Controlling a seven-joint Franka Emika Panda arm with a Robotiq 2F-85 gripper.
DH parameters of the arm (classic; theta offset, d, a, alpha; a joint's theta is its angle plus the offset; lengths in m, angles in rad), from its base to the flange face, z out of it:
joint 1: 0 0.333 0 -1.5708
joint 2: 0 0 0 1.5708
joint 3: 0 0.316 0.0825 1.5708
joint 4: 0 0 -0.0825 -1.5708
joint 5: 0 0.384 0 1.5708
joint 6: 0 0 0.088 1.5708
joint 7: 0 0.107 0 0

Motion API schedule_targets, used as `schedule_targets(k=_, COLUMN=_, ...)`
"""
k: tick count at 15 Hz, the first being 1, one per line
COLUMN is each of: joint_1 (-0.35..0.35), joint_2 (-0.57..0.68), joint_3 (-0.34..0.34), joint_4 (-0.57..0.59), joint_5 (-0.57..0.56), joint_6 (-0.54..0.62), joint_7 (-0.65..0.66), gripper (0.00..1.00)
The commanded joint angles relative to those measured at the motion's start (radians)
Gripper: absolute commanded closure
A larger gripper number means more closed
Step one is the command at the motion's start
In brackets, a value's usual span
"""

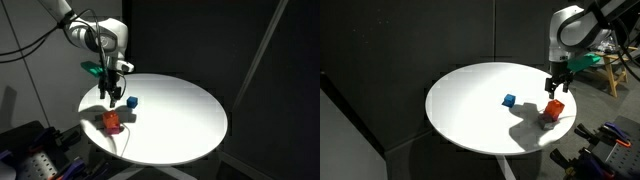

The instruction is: Put the orange block on the pink block

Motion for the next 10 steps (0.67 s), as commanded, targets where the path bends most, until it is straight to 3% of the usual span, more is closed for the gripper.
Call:
schedule_targets(k=1, joint_1=0.010, joint_2=-0.086, joint_3=0.020, joint_4=0.003, joint_5=0.011, joint_6=-0.031, joint_7=0.005, gripper=0.00)
schedule_targets(k=6, joint_1=0.027, joint_2=-0.181, joint_3=0.043, joint_4=-0.011, joint_5=0.037, joint_6=-0.018, joint_7=0.001, gripper=0.00)
schedule_targets(k=10, joint_1=0.033, joint_2=-0.243, joint_3=0.058, joint_4=-0.010, joint_5=0.042, joint_6=-0.094, joint_7=0.014, gripper=0.00)
